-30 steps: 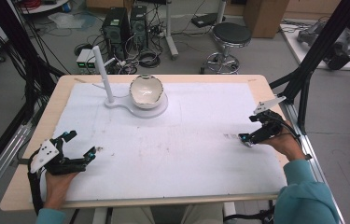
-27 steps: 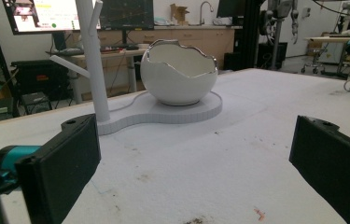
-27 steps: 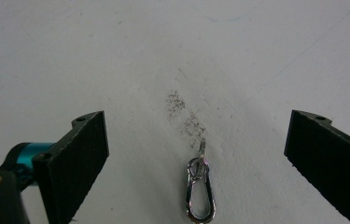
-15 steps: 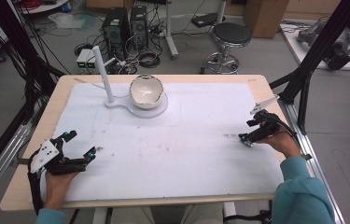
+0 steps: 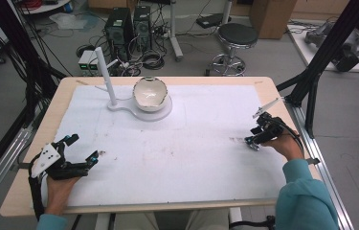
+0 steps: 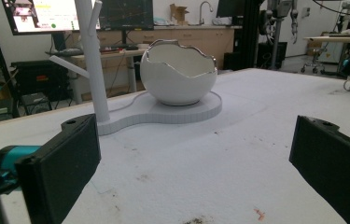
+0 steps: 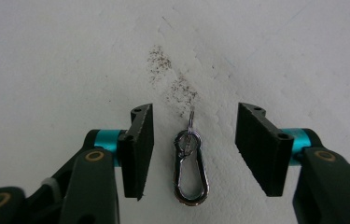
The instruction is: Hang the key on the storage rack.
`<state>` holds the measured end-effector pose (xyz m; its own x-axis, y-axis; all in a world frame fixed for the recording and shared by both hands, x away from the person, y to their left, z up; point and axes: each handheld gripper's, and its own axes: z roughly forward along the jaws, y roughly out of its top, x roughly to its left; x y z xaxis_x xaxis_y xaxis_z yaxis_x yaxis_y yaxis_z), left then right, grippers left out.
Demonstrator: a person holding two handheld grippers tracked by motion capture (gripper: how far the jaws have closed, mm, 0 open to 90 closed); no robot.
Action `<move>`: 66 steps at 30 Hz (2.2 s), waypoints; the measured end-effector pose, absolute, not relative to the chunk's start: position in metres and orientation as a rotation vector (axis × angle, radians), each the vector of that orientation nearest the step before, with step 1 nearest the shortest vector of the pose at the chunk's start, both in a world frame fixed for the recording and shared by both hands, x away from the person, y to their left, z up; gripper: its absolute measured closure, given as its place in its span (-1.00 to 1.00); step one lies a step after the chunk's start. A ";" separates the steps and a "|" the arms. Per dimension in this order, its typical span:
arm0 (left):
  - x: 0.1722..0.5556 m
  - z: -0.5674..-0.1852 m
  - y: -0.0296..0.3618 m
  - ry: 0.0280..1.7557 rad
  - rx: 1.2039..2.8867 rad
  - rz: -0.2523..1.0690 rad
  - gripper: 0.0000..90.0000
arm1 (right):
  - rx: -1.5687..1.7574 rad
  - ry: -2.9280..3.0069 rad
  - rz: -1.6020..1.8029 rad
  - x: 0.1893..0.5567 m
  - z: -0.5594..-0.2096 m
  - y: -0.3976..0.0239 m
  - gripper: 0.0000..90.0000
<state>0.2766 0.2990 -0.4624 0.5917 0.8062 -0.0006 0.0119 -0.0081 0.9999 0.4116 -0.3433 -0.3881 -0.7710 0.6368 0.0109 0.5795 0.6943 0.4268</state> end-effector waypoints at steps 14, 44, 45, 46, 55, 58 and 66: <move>0.277 -0.462 0.299 0.738 1.457 0.727 -0.95 | 1.034 2.808 0.580 0.414 -0.395 -0.346 0.52; 0.277 -0.462 0.298 0.733 1.464 0.732 -0.95 | 0.995 2.814 0.520 0.413 -0.397 -0.340 0.96; 0.276 -0.462 0.298 0.734 1.463 0.729 -0.95 | 0.994 2.816 0.511 0.413 -0.396 -0.340 0.97; 0.276 -0.462 0.298 0.734 1.463 0.731 -0.95 | 0.975 2.814 0.509 0.414 -0.397 -0.340 0.97; 0.277 -0.462 0.299 0.739 1.460 0.729 -0.95 | 1.011 2.807 0.524 0.413 -0.396 -0.338 0.99; 0.277 -0.462 0.299 0.740 1.458 0.724 -0.95 | 1.013 2.806 0.566 0.413 -0.395 -0.338 0.99; 0.278 -0.462 0.300 0.752 1.450 0.717 -0.95 | 1.002 2.733 0.805 0.407 -0.381 -0.342 0.99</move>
